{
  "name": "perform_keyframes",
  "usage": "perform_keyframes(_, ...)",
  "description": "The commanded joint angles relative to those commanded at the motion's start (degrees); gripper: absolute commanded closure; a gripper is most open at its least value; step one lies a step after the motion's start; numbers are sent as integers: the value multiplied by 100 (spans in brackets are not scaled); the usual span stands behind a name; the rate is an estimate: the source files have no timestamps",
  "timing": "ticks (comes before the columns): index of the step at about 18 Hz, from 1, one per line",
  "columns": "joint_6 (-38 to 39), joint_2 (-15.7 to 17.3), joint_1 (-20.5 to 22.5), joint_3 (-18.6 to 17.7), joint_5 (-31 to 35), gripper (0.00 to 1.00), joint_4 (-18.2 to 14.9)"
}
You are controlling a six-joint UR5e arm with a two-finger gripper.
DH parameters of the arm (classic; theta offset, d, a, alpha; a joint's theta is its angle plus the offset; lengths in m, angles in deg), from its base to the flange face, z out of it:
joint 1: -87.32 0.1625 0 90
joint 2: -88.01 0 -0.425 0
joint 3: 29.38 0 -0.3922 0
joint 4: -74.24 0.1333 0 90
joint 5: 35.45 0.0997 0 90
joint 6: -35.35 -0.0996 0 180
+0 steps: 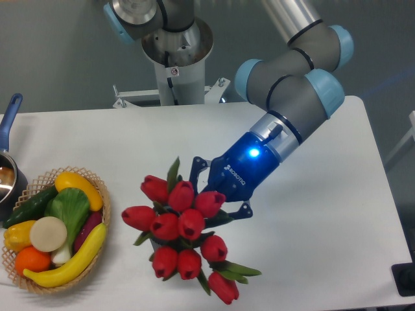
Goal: Insert the flowers into the vase
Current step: 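Swing the tulips upright, stems down, above the vase opening, then lower the tulip stems into the grey vase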
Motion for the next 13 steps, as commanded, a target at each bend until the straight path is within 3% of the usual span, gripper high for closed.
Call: perform_keyframes(13,-280,-18,-167,-272,0,86,17)
